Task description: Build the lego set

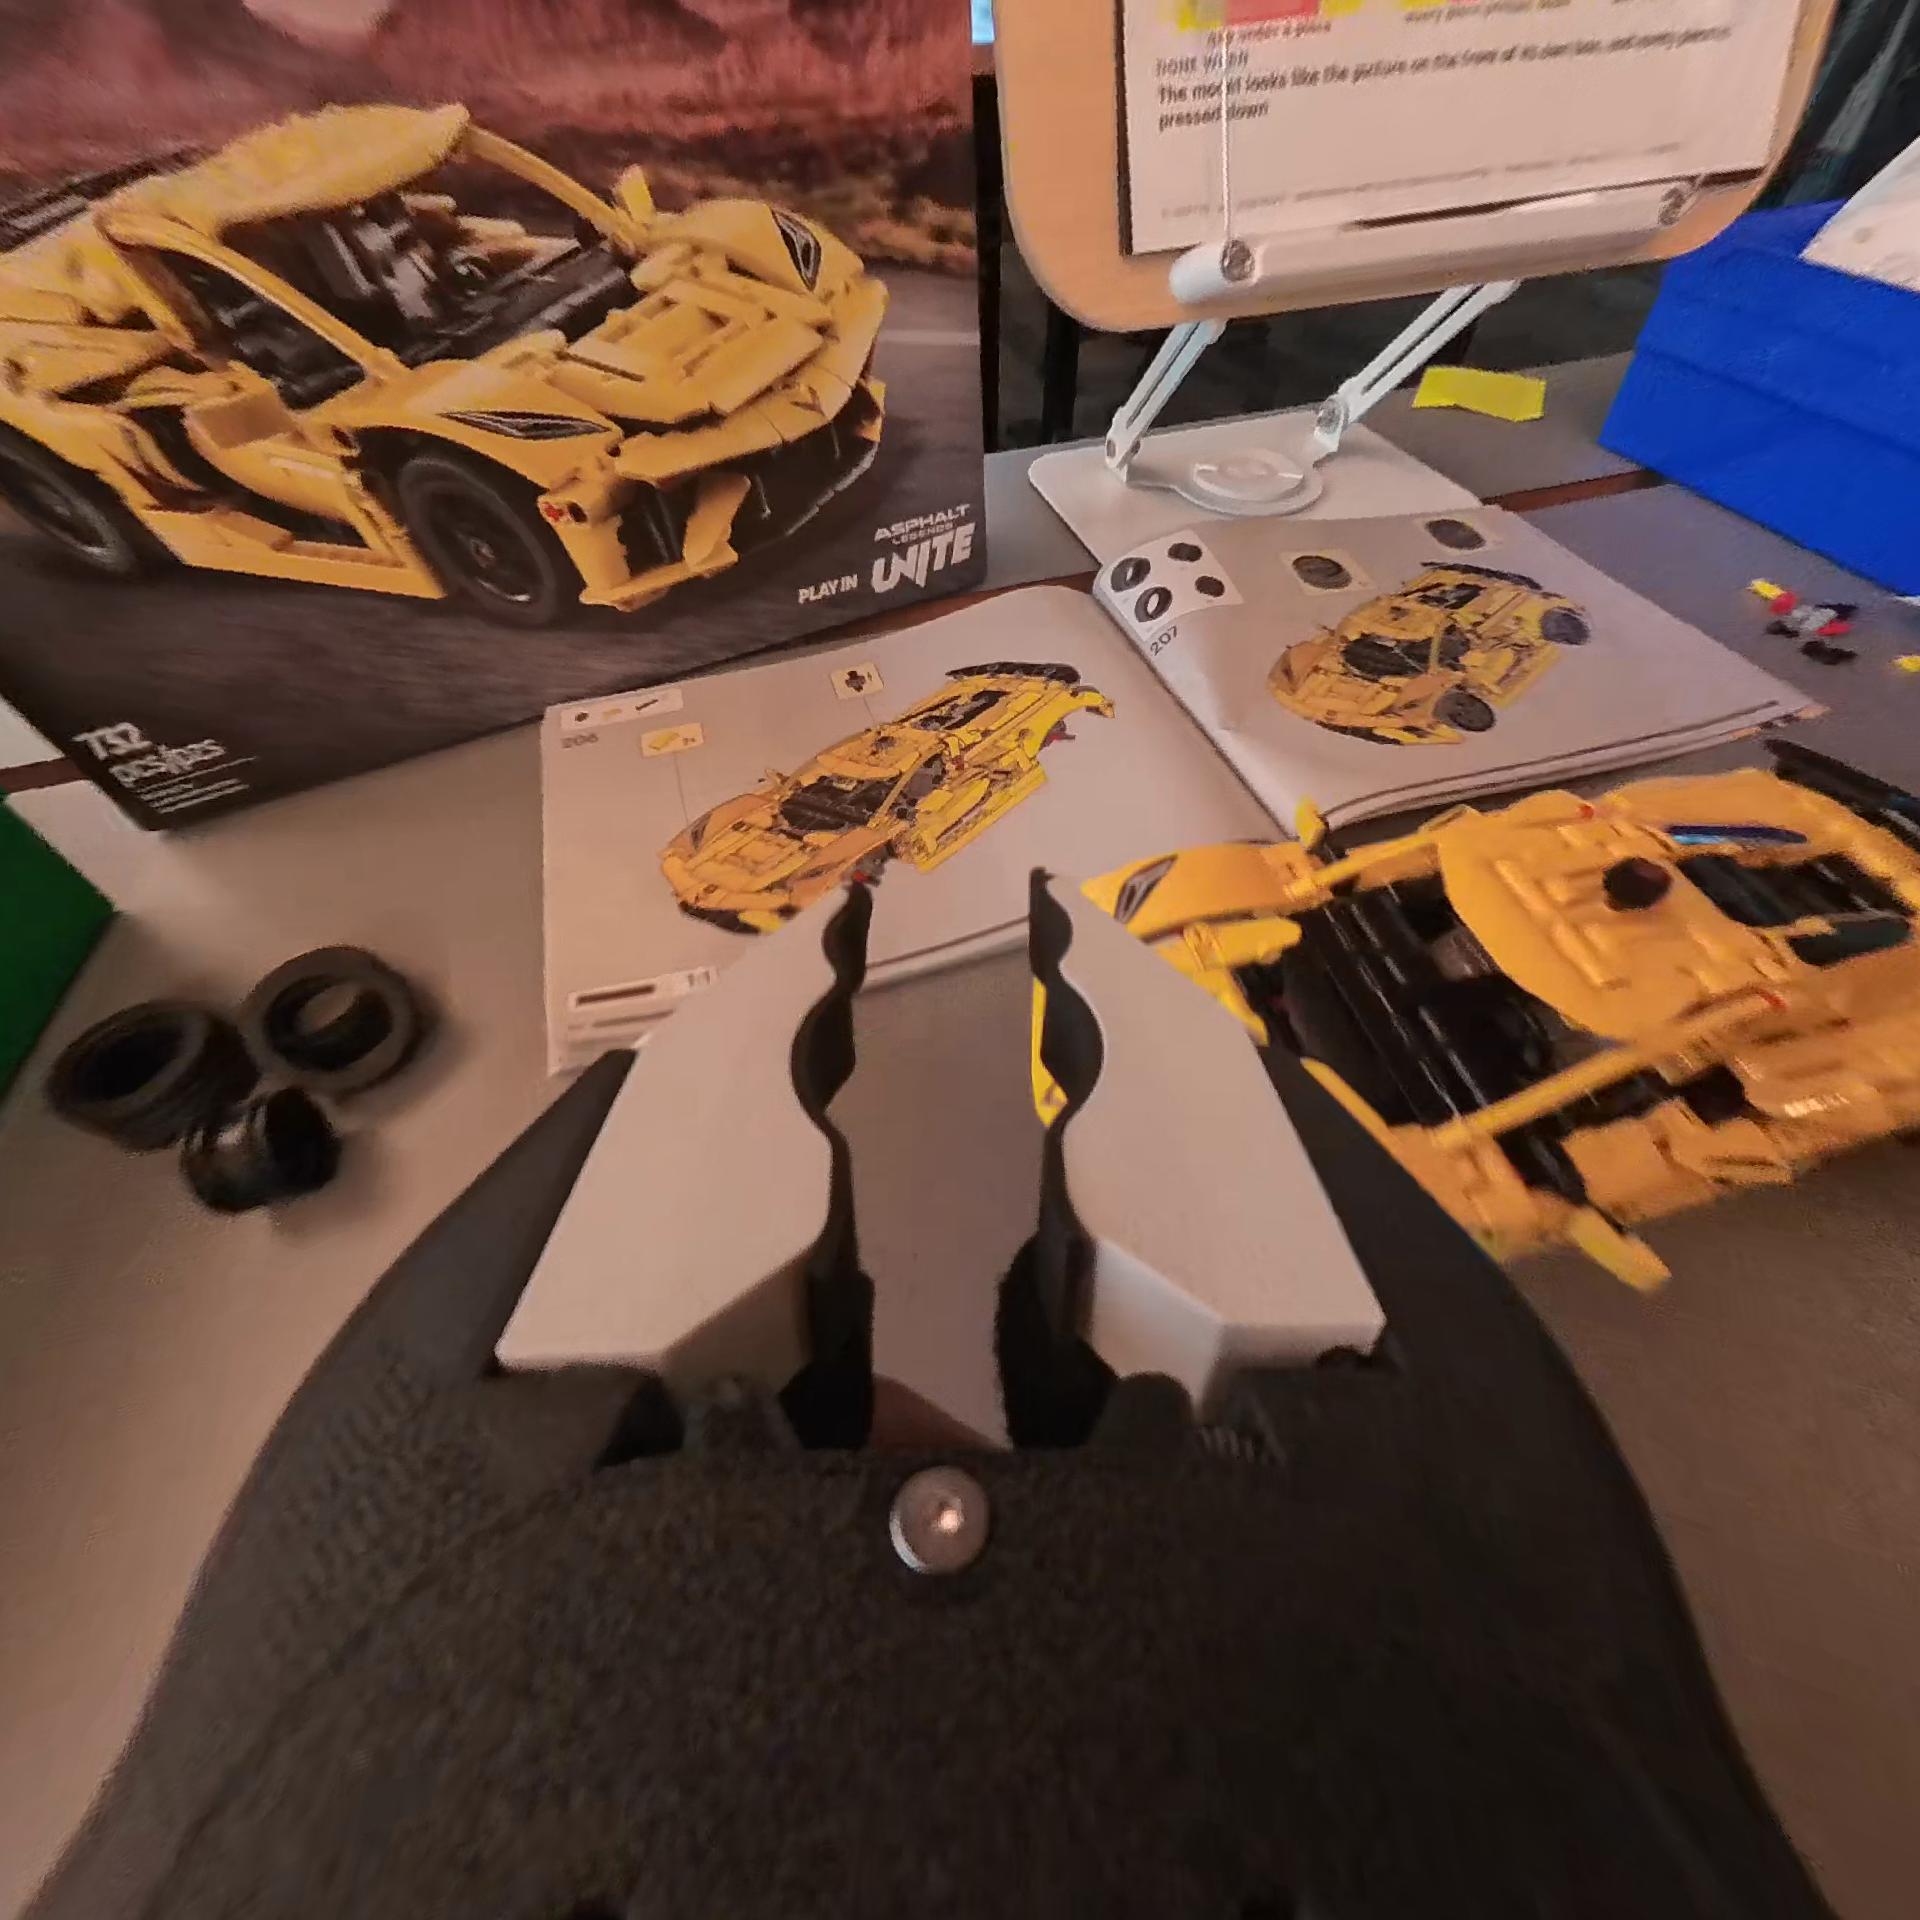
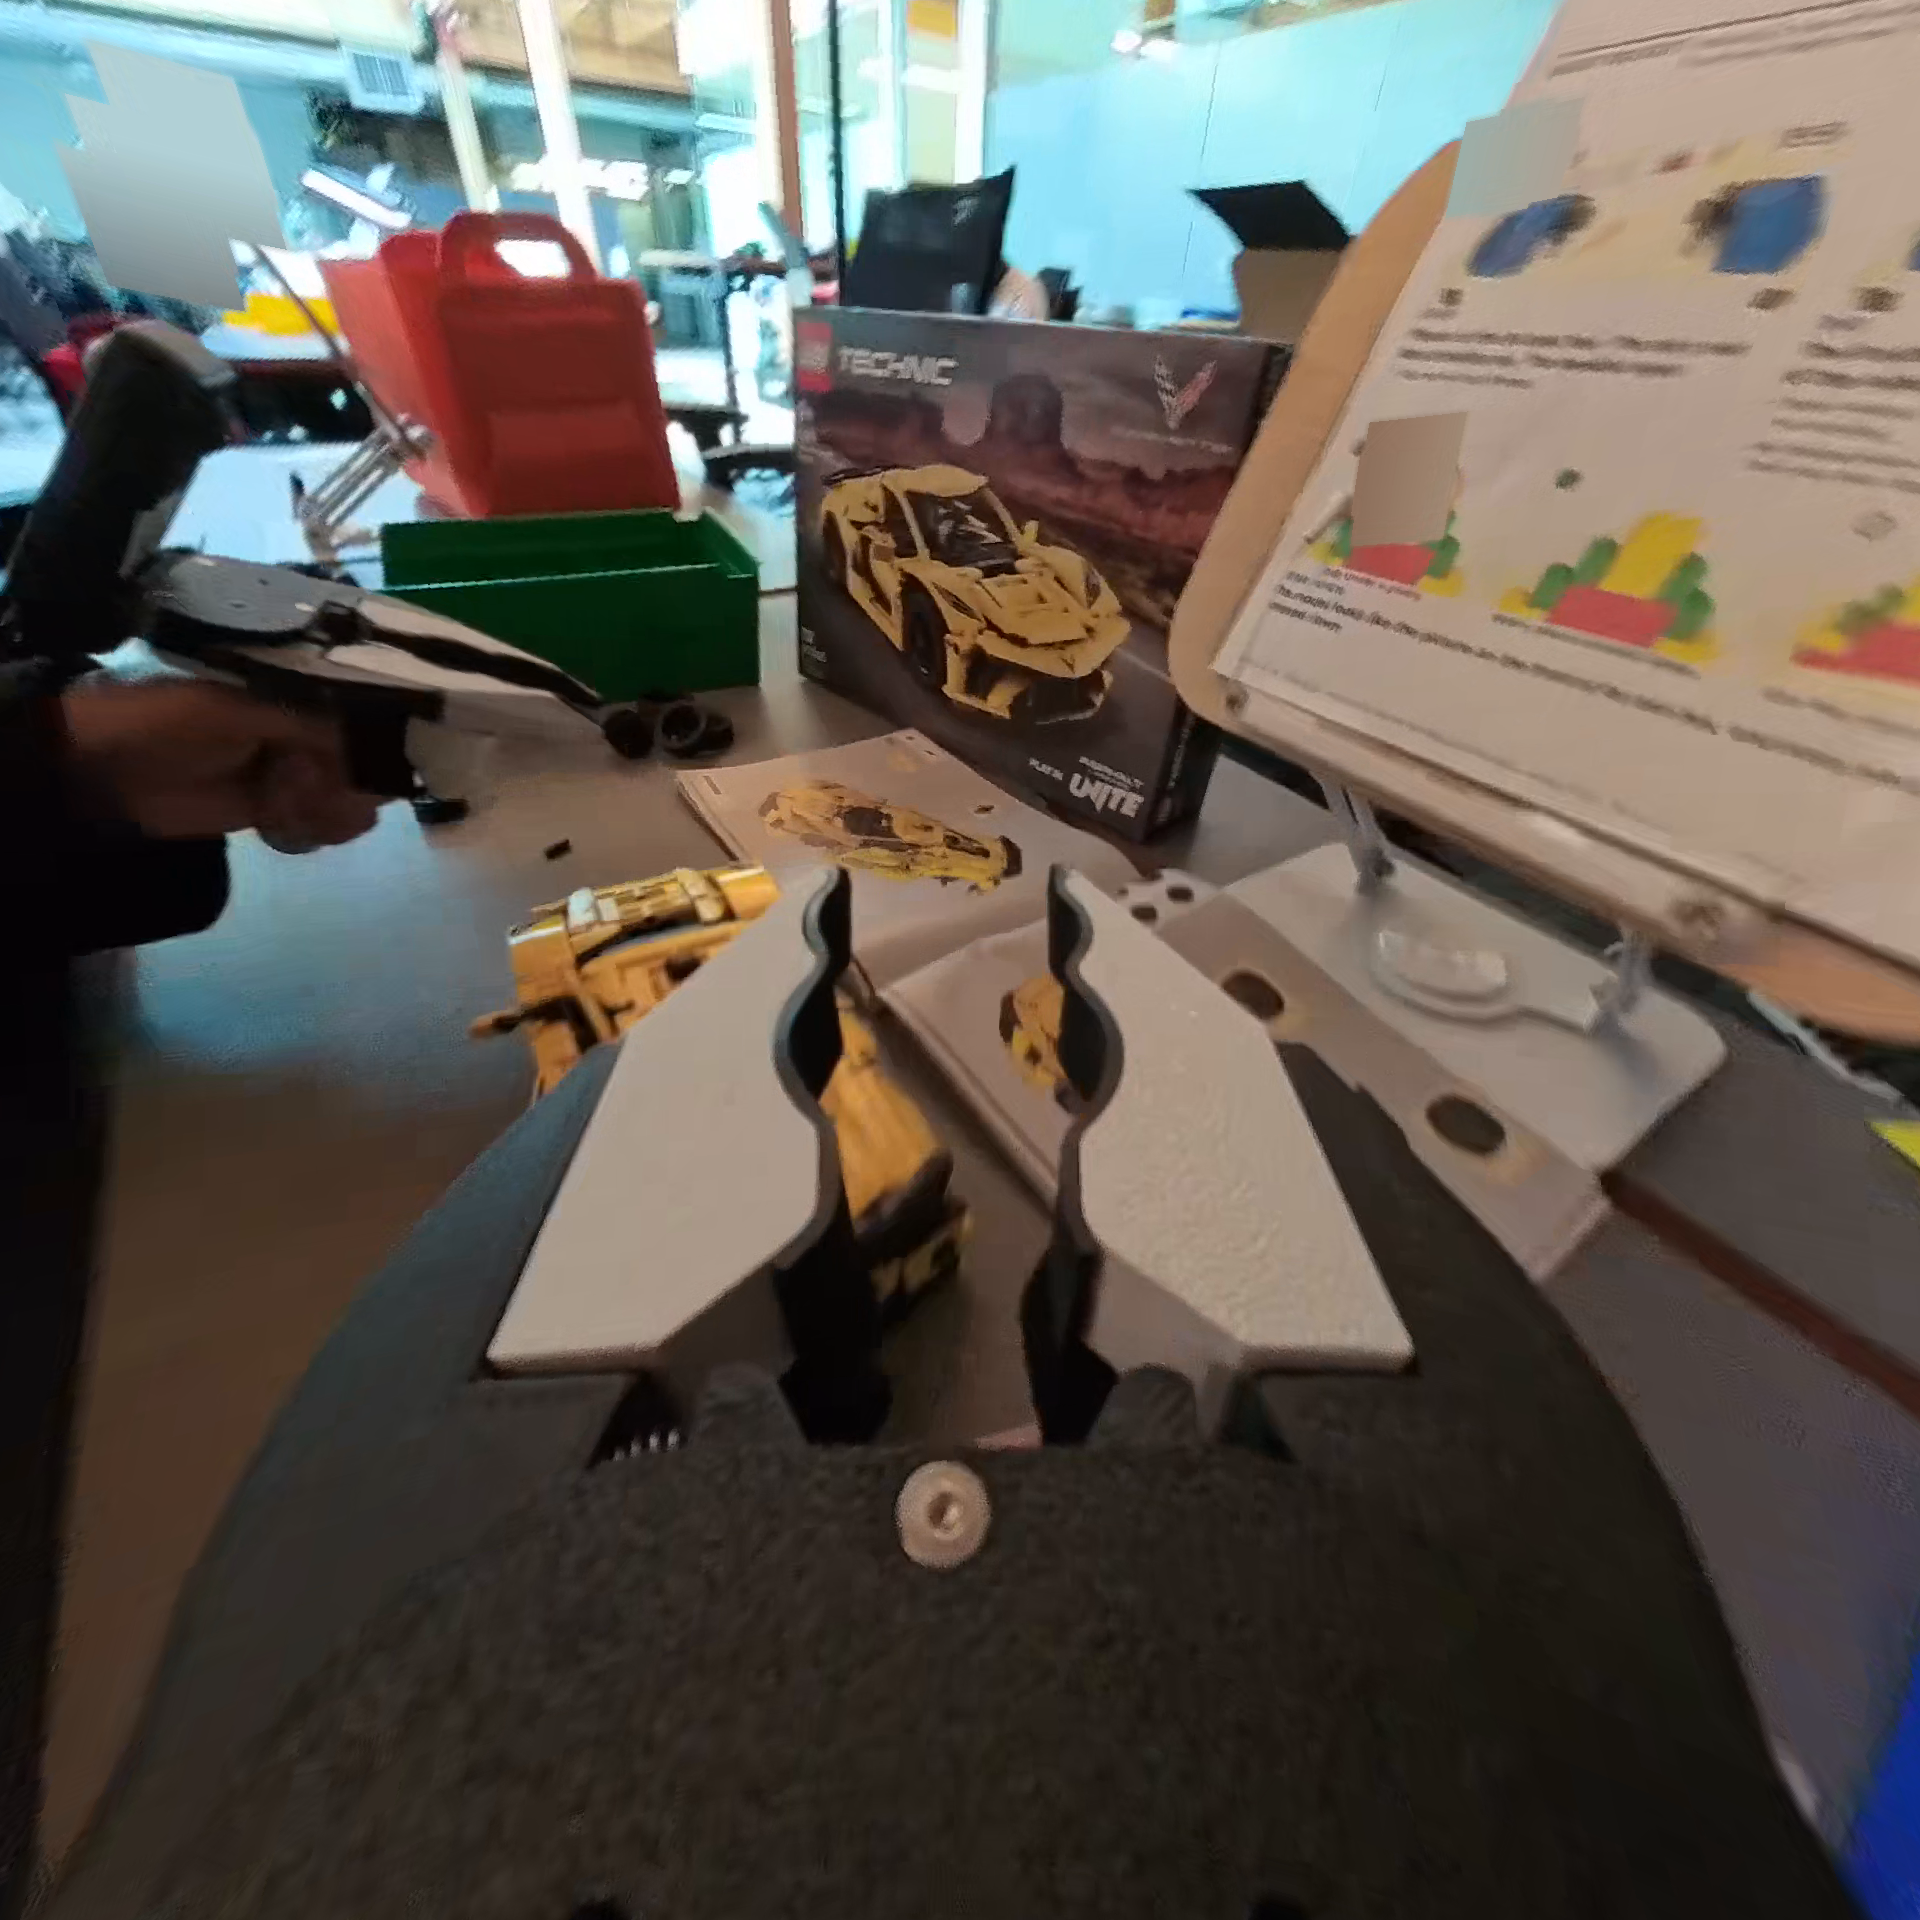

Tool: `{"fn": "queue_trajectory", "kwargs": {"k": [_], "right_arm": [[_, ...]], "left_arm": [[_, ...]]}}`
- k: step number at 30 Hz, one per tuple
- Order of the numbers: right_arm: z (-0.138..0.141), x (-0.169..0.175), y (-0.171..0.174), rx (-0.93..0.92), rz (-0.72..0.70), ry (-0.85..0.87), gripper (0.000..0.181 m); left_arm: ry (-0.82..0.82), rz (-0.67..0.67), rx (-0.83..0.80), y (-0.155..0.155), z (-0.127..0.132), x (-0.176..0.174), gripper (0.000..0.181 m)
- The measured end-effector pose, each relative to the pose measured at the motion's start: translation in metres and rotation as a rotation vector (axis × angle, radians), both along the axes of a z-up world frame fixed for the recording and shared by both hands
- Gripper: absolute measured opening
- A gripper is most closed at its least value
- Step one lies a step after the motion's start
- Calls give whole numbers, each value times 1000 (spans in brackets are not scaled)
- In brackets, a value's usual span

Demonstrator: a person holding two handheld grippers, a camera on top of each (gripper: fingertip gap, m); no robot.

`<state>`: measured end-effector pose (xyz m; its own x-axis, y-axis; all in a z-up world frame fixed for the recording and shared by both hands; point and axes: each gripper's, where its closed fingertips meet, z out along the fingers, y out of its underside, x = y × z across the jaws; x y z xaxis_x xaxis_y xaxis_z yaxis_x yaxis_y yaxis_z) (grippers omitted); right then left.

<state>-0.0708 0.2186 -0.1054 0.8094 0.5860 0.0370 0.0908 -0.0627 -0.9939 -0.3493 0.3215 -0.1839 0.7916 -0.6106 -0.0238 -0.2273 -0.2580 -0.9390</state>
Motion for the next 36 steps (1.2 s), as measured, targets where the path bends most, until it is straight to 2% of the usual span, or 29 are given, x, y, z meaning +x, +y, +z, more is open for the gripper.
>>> {"fn": "queue_trajectory", "kwargs": {"k": [2,5,7,9,11,13,16,19,22,27,29,36], "right_arm": [[-19,12,-32,16,-21,33,36],[-43,22,-55,51,-83,87,35],[-51,21,-60,71,-109,144,34],[-65,15,-62,41,-106,70,36],[-64,10,-62,53,-105,74,35],[-81,8,-58,-9,-112,23,36],[-98,24,-47,-113,-234,-31,38],[-101,50,-41,-221,-478,-9,37],[-108,50,-42,-279,-579,61,36],[-119,39,-35,-264,-570,-115,35],[-124,39,-36,-279,-562,-155,28],[-130,41,-34,-306,-525,-131,30]], "left_arm": [[-13,5,8,-15,2,-15,32],[-14,66,48,-25,-4,-35,32],[-58,88,20,-29,-14,-34,31],[-88,97,24,-32,-19,-27,31],[-51,85,40,-32,-26,-19,31],[5,60,66,-29,-31,-9,31],[45,25,32,-27,-39,3,31],[20,28,19,-28,-42,0,31],[-56,26,-52,-29,-45,-5,31],[-48,38,-35,-29,-45,-11,31],[-23,37,-20,-30,-46,-10,31],[-54,13,-77,-24,-48,-5,32]]}}
